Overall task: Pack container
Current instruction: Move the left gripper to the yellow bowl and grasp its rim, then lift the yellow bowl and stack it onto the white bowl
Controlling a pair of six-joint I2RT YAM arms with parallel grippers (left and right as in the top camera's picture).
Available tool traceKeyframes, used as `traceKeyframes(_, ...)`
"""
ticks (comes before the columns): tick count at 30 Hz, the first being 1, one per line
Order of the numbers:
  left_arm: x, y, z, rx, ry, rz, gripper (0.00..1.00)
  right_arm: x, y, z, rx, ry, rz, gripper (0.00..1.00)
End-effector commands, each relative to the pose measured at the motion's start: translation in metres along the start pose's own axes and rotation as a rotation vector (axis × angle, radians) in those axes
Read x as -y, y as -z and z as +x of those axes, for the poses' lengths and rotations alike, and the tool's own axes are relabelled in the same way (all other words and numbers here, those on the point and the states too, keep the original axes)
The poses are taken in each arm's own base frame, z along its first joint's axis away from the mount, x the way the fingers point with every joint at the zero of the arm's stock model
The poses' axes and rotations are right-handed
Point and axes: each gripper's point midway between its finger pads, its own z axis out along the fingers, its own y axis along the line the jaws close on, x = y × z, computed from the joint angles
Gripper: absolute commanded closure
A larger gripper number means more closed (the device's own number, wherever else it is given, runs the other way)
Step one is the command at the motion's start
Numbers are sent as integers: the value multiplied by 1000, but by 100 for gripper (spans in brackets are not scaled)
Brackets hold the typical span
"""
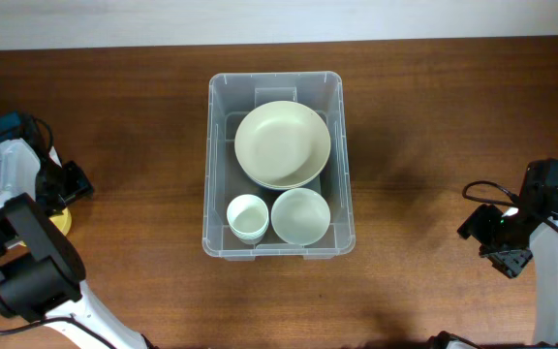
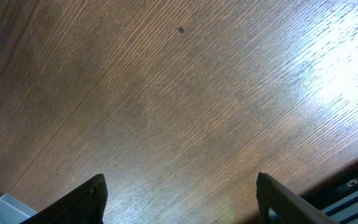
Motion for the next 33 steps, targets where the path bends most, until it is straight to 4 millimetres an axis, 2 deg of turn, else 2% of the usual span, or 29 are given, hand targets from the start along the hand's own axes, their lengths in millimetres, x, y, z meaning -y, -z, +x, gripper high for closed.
traceKeyframes(1,-5,-8,2,-20,14,-30,52,1,4,-5,17,3,0,28)
traceKeyframes(5,-6,-8,5,-31,12,-31,82,1,4,-5,17,3,0,28)
traceKeyframes(12,-6,-8,7,-39,11,-33,99,1,4,-5,17,3,1,28)
traceKeyframes(19,-3,-8,7,-40,9,-24,99,1,4,-5,17,3,1,28)
traceKeyframes(23,11,0,7,-29,-16,9,100,1,4,-5,17,3,1,28)
traceKeyframes(27,36,40,5,35,-79,34,99,1,4,-5,17,3,0,28)
traceKeyframes(31,77,110,9,175,-208,70,100,1,4,-5,17,3,0,28)
traceKeyframes(33,102,148,20,252,-309,95,100,1,4,-5,17,3,0,27)
